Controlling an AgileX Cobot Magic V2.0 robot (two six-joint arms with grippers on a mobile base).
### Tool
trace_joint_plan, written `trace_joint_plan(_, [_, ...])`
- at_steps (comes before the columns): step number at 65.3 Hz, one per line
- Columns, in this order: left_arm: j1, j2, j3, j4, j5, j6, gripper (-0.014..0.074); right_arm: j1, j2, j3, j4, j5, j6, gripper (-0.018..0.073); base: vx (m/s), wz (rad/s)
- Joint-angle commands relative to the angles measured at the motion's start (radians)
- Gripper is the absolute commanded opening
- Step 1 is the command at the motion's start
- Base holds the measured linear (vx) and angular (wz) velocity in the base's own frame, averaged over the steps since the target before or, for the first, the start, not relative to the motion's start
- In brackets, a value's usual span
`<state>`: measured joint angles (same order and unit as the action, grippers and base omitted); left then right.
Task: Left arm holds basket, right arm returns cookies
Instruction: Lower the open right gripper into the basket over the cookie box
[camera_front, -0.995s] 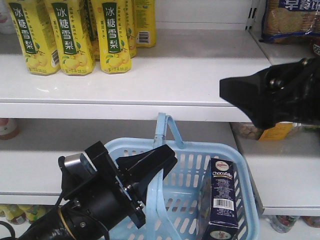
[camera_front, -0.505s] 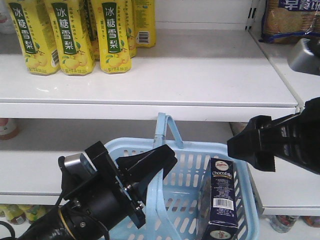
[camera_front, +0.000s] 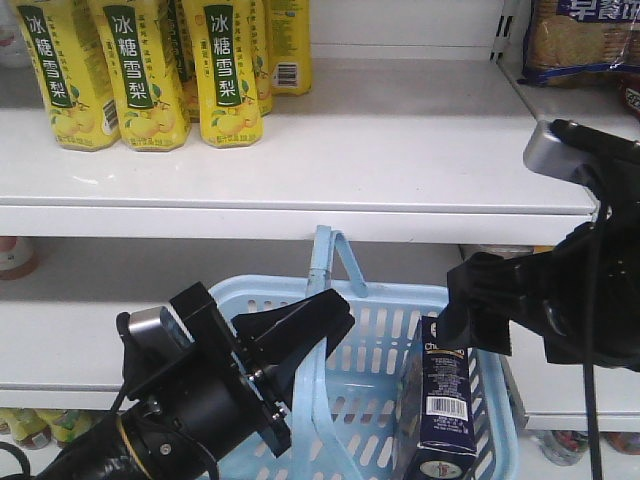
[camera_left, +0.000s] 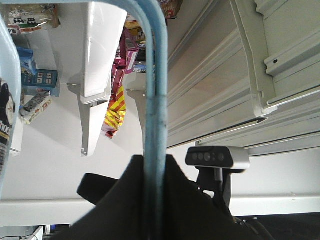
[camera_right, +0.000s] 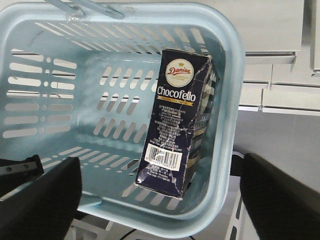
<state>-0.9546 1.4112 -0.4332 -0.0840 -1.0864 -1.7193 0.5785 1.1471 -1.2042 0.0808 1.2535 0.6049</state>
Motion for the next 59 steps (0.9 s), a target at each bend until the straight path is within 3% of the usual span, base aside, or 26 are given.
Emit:
trace_joint_plan(1, [0.006, -0.039, -0.027, -0.071, -0.240, 0.006, -0.0003, 0.017, 0.011, -0.033, 0.013, 0.022, 0.004, 0.0594, 0.00, 0.00])
trace_joint_plan(10, [0.006, -0.039, -0.027, -0.071, -0.240, 0.006, -0.0003, 0.064, 0.044, -0.033, 0.004, 0.016, 0.010, 0.0594, 0.00, 0.00])
trace_joint_plan(59, [0.006, -0.039, -0.027, -0.071, -0.240, 0.006, -0.0003, 0.064, 0.156, -0.033, -0.038, -0.056, 0.027, 0.0594, 0.00, 0.00])
